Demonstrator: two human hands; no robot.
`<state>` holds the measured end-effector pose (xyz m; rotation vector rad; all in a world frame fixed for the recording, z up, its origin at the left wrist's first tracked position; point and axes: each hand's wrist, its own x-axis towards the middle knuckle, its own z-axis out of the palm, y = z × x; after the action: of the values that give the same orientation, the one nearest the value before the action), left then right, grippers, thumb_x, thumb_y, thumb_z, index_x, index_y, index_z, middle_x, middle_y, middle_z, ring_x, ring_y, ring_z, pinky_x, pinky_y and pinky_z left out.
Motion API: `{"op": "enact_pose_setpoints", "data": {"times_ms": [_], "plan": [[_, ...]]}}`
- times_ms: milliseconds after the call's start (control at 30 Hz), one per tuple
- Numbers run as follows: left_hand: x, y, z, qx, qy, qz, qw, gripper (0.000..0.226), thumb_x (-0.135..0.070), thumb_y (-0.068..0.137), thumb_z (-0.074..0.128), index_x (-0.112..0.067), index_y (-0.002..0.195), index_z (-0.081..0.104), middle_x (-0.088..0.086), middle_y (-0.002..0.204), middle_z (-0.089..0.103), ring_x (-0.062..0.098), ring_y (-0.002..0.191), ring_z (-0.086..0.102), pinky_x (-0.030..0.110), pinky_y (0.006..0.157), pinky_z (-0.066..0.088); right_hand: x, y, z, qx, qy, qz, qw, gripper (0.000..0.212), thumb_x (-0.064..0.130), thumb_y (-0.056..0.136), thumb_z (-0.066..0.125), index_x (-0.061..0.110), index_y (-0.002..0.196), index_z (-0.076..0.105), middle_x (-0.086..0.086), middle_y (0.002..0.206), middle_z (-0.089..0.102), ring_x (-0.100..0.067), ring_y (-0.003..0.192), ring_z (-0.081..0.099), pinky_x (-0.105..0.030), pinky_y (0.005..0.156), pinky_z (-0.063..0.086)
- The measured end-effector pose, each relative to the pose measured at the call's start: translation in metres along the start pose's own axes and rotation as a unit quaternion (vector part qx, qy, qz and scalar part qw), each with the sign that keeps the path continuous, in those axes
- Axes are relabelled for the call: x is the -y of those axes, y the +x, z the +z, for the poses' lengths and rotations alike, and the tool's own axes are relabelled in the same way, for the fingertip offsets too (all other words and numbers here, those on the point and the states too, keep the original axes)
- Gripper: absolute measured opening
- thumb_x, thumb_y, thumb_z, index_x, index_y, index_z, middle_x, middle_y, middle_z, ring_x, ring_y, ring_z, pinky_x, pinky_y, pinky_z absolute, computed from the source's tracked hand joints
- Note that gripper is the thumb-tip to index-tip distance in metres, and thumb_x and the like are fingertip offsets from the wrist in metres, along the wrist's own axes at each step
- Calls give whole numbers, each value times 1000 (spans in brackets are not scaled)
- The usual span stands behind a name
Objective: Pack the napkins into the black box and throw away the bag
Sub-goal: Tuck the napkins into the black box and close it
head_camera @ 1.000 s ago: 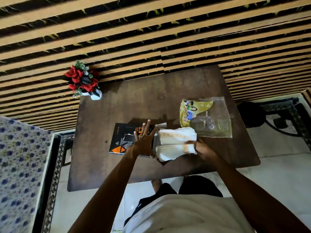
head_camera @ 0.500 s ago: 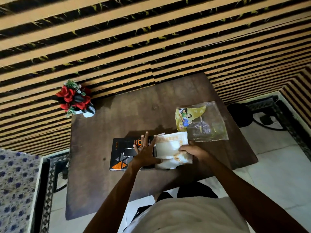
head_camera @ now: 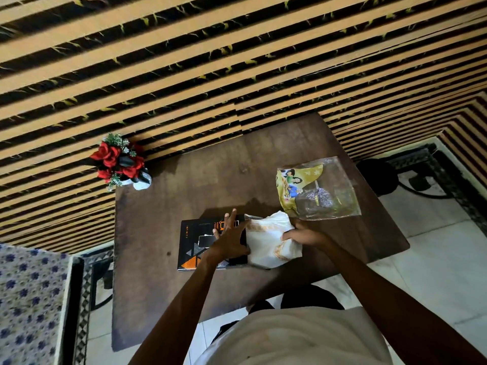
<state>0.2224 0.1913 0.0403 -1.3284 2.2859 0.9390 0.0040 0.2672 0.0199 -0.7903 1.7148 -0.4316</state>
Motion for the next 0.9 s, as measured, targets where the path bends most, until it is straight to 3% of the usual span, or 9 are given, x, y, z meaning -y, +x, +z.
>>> {"op": "enact_pose_setpoints", "data": {"times_ms": [100,167,300,400,467,567,667,767,900], "plan": [[-3,0,2,-22,9,-7,1000,91,-27,76,76,-29,152,25,8,163,-16,34,150,-18,71,112,0,-1,8,2,-9,29,41,999,56,20,80,67,7,131,48,-12,125,59,-28,111,60,-33,88,49],[-6,-1,4,-27,18,-12,999,92,-28,76,76,-30,152,24,8,163,-15,34,150,-16,71,111,2,-4,11,-2,32,56,53,997,55,24,71,74,7,120,57,-13,116,64,-25,103,64,-30,78,48],[-6,-1,7,-45,4,-20,999,92,-26,75,75,-32,150,23,9,164,-13,35,150,-14,71,111,2,-11,8,-6,89,146,41,984,30,4,68,75,4,97,70,-14,103,71,-21,86,70,-31,79,52],[-6,-3,6,-48,-11,-21,999,92,-25,76,74,-31,151,22,9,164,-13,34,150,-14,71,112,0,-7,3,-6,128,136,45,981,39,3,69,76,4,107,69,-11,110,71,-25,101,67,-31,86,51],[-6,-4,6,-45,-9,-20,999,91,-25,77,74,-31,151,22,9,164,-13,34,150,-15,71,113,0,-4,1,-4,134,128,50,981,36,4,68,77,6,102,69,-8,108,71,-22,100,66,-29,85,52],[-7,-4,5,-45,0,-17,999,88,-25,77,75,-34,150,26,10,164,-12,35,150,-15,71,113,2,-2,5,4,116,135,56,982,46,7,68,77,-3,111,64,-16,110,70,-29,98,68,-35,88,52],[-9,-4,0,-24,28,-27,999,96,-31,74,78,-33,152,22,10,163,-12,34,150,-14,69,115,3,-1,14,13,62,143,70,985,50,8,77,72,2,123,53,-18,115,66,-32,99,66,-44,90,54],[-9,-6,-3,-1,66,-15,998,113,-38,65,85,-29,154,15,13,163,-12,37,150,-13,69,115,6,-4,20,15,43,167,78,982,56,7,76,73,6,126,48,-17,116,65,-28,91,67,-41,80,56],[-5,-12,-2,-13,90,1,996,123,-37,59,89,-24,154,12,13,163,-6,38,151,-5,67,115,13,-1,8,19,121,212,107,964,45,12,78,73,2,119,59,-15,106,72,-28,96,69,-45,97,51]]}}
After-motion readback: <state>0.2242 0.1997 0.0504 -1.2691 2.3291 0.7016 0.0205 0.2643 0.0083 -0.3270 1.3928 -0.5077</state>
